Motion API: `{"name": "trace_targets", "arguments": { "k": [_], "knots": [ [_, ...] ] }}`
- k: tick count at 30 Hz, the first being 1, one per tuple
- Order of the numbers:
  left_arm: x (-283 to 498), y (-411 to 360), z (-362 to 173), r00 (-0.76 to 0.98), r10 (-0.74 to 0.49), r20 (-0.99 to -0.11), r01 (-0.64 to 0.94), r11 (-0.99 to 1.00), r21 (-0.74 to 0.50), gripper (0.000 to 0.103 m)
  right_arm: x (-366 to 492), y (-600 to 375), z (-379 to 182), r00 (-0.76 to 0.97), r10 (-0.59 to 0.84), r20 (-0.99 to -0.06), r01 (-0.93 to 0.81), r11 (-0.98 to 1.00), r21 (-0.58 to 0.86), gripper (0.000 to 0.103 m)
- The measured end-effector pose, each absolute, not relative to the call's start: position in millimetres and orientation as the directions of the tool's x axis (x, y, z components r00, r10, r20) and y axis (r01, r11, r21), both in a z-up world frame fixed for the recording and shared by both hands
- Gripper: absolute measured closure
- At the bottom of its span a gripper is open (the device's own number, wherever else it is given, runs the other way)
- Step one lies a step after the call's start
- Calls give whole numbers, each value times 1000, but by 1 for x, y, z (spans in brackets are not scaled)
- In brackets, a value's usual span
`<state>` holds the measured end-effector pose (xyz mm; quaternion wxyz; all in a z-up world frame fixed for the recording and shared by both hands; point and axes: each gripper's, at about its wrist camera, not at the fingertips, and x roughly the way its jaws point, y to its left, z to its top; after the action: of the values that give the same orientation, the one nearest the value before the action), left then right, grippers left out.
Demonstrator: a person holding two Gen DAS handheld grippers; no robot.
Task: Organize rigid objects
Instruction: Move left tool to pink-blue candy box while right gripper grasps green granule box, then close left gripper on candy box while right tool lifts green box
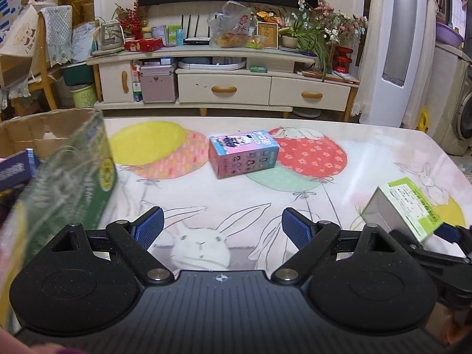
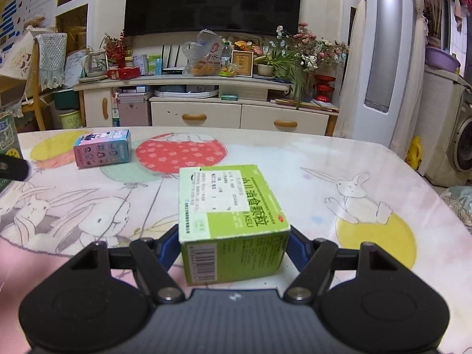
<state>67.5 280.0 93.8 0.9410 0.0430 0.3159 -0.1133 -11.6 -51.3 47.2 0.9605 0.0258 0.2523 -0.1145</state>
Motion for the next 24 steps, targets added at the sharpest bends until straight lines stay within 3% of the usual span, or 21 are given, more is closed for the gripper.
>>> {"name": "trace_targets", "arguments": {
  "k": [3, 7, 10, 24],
  "knots": [
    [79, 269, 84, 784, -175, -596, 211, 978, -9, 0, -9, -54, 49, 849, -184, -495, 228, 973, 28, 25],
    [105, 253, 71, 791, -174, -586, 143, 985, -100, 0, -2, -54, 51, 853, -140, -502, 205, 976, 76, 10],
    [124, 234, 63, 795, -174, -582, 125, 984, -124, 0, 1, -54, 51, 852, -122, -509, 185, 980, 74, 10],
    [186, 182, 51, 826, -99, -555, 103, 994, -25, 0, 13, -71, 50, 846, -72, -528, 171, 975, 142, 9]
  ]
}}
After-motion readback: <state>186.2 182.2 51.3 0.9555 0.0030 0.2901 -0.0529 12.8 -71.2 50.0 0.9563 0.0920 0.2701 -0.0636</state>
